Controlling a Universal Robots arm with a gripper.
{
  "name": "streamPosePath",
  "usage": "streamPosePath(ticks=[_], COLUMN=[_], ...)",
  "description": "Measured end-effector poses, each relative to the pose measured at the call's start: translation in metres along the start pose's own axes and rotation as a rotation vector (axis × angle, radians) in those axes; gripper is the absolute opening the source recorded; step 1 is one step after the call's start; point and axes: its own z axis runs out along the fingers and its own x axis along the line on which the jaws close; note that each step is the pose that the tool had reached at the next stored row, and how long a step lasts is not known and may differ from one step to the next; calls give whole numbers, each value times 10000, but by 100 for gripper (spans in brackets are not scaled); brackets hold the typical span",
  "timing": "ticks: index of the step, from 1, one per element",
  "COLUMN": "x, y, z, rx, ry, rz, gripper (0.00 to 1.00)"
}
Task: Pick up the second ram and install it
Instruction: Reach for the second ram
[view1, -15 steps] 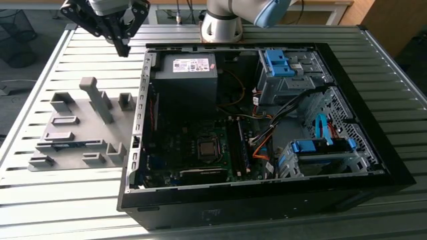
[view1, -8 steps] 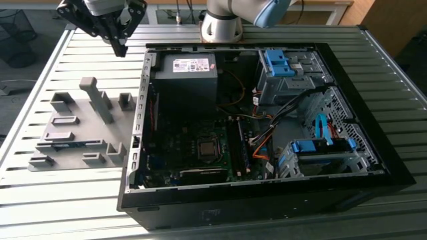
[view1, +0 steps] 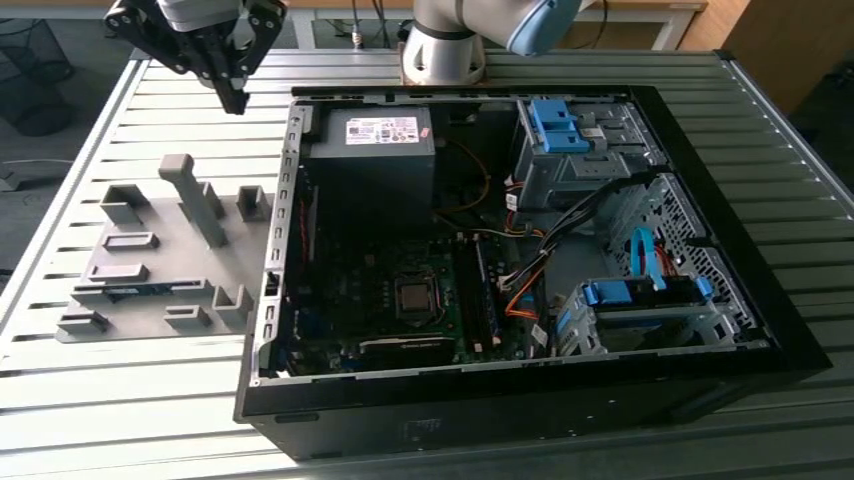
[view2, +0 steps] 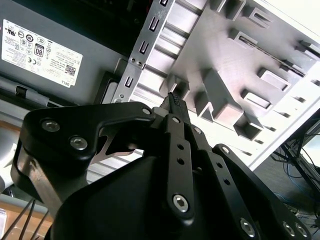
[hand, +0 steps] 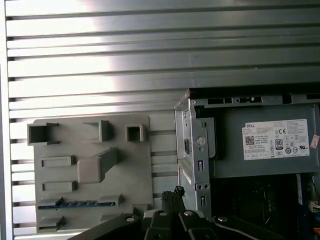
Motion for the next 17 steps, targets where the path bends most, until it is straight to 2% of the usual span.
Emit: streamPosePath(ticks=[11, 12, 17], x=[77, 117, 152], y=[-6, -9, -12], z=[-2, -3, -4], rx=[0, 1, 1], ry=[1, 1, 0], rz=[0, 0, 0], gripper=[11, 11, 11])
